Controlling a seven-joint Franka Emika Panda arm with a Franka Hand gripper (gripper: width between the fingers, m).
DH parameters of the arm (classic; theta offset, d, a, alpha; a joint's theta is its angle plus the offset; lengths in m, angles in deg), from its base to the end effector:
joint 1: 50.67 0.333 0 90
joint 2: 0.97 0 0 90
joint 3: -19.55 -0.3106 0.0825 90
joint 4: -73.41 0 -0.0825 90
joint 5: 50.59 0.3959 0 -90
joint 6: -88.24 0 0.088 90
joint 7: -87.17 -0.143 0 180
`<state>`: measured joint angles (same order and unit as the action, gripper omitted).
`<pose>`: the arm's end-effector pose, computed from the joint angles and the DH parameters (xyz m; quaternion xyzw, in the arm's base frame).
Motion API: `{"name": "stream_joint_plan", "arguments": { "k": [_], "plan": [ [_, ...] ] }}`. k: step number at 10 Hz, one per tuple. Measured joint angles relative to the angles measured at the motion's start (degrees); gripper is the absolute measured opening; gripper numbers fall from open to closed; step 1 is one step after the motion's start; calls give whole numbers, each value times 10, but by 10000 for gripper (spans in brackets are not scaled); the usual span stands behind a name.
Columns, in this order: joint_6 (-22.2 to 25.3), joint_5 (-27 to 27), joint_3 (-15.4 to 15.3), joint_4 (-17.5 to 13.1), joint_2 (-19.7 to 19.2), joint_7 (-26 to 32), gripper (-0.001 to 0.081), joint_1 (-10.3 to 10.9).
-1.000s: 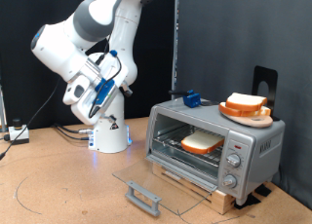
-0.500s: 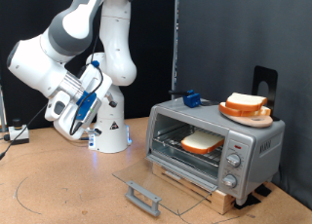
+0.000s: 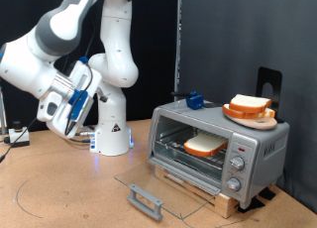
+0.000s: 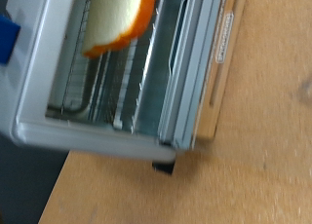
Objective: Make a piece of toast with the oven
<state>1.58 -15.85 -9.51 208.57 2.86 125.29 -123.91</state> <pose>0.3393 -0.2142 0.2991 -0.8789 0.1514 0.0984 0.4415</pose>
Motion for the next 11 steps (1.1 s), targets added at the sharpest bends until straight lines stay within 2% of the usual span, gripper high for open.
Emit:
{"name": "stream_joint_plan", "arguments": {
  "k": [4, 7, 9, 11],
  "plan": [
    [-99, -4, 14, 0, -80, -36, 809, -8],
    [-104, -7, 12, -7, -96, -41, 809, -4],
    [-132, -10, 12, -26, -144, -88, 809, 4],
    [-115, -43, 12, -62, -203, -157, 809, 18]
  ]
}}
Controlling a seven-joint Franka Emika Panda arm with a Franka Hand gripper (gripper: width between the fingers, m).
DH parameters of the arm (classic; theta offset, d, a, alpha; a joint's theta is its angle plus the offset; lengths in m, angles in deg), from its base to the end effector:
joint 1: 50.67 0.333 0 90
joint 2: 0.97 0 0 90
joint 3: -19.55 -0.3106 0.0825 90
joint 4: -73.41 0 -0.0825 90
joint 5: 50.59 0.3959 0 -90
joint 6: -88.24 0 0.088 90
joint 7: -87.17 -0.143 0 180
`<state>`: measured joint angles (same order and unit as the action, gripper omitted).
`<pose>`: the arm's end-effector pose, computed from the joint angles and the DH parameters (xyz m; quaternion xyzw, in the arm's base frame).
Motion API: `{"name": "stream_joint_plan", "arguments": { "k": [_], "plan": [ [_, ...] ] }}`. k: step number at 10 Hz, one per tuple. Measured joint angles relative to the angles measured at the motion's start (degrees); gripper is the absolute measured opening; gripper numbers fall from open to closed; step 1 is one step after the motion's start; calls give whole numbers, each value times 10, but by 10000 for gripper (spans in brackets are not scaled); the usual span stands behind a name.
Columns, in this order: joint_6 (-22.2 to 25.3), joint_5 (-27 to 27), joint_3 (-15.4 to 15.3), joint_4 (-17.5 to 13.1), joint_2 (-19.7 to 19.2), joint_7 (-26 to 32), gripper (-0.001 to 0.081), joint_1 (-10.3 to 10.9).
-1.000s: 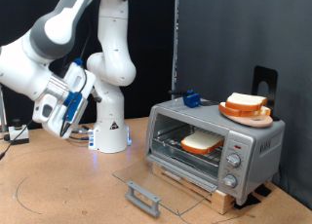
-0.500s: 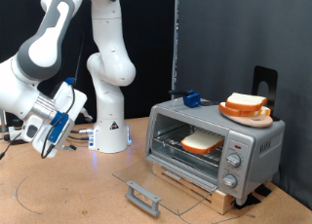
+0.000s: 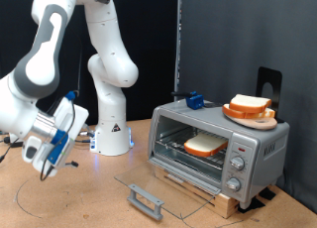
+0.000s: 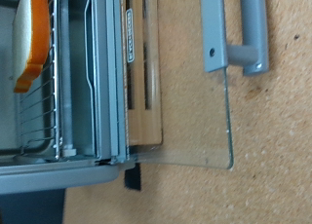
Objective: Make a piece of toast with the oven
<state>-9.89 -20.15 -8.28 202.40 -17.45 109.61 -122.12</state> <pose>0.3675 -0.2447 0.2001 -0.8355 0.2754 0.1613 0.4473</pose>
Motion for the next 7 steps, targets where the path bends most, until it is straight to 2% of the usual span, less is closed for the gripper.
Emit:
{"name": "stream_joint_plan", "arguments": {
  "k": [2, 4, 7],
  "plan": [
    [9, -27, 0, -31, -57, -34, 809, 20],
    [-4, -45, -1, -45, -101, -36, 809, 42],
    [-48, -74, -9, -33, -140, -33, 809, 81]
  ]
}}
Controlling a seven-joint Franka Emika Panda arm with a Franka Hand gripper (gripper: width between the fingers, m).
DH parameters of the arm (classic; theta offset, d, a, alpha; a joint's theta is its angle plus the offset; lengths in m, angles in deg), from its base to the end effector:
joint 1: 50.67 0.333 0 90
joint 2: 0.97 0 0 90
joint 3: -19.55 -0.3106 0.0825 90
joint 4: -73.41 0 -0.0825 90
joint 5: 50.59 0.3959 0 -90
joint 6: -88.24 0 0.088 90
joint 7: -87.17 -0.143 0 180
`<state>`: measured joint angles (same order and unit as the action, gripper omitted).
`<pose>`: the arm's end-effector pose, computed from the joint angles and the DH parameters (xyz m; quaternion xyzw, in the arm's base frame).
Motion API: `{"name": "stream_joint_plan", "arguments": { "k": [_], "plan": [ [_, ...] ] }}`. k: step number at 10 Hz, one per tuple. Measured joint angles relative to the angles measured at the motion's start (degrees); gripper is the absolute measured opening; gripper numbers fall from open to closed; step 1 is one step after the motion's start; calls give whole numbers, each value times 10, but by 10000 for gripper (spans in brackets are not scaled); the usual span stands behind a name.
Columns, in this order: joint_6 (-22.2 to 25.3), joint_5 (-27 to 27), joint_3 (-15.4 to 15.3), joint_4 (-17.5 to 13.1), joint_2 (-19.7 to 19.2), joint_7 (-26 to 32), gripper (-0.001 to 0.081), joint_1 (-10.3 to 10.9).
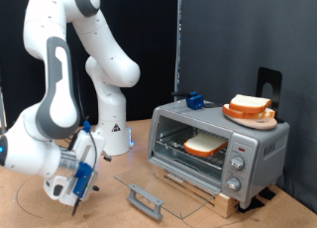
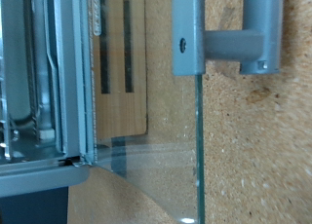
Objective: Make a piece of toast with the oven
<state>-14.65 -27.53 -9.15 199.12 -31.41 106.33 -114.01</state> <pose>0.3969 -0.1814 0.1196 -0.8383 0.2117 0.2475 0.4372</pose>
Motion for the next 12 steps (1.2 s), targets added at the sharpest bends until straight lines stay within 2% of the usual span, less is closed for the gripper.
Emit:
{"name": "stream_joint_plan", "arguments": {
  "k": [3, 5, 7, 10, 12],
  "plan": [
    [-37, -8, -19, 53, -1, 7, 809, 24],
    [-58, -5, -39, 90, 4, 15, 809, 27],
    [-59, 9, -53, 111, 11, 16, 809, 26],
    [-4, 26, -61, 110, 35, 46, 809, 6],
    [61, 29, -67, 106, 57, 68, 809, -11]
  ]
}}
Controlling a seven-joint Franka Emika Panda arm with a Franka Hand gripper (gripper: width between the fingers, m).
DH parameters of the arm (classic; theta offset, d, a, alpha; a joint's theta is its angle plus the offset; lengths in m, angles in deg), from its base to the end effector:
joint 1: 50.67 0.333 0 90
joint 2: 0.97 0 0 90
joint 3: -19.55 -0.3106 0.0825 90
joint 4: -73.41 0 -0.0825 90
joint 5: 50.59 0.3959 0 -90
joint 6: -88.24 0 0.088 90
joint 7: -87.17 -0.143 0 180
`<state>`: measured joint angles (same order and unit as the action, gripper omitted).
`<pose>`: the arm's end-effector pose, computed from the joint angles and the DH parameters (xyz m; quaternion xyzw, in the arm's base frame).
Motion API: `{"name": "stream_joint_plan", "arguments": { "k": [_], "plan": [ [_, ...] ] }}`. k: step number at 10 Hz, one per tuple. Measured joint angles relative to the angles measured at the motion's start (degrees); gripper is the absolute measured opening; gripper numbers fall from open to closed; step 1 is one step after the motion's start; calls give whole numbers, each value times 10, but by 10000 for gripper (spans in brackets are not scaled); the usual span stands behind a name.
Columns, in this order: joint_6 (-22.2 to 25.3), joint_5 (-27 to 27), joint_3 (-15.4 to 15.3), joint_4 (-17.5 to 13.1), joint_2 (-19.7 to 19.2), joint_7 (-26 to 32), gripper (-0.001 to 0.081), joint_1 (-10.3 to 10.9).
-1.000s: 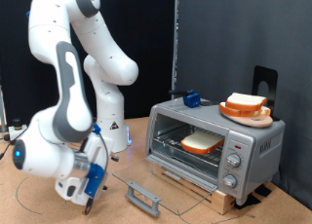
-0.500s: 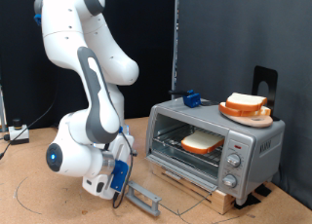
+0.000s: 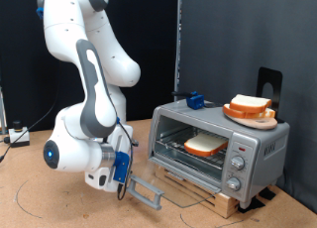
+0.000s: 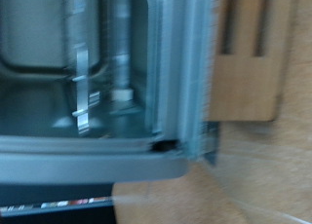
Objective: Make a piece of toast with the oven
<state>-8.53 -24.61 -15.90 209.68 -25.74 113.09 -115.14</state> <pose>0.3545 -0.0918 0.1411 -0.8104 0.1142 0.3034 0.4880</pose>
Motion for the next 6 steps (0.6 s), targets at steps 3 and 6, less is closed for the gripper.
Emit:
{"name": "stream_joint_plan", "arguments": {
  "k": [3, 6],
  "plan": [
    [56, 10, -13, 6, 45, 24, 809, -13],
    [56, 24, -23, 24, 87, 22, 809, -13]
  ]
}}
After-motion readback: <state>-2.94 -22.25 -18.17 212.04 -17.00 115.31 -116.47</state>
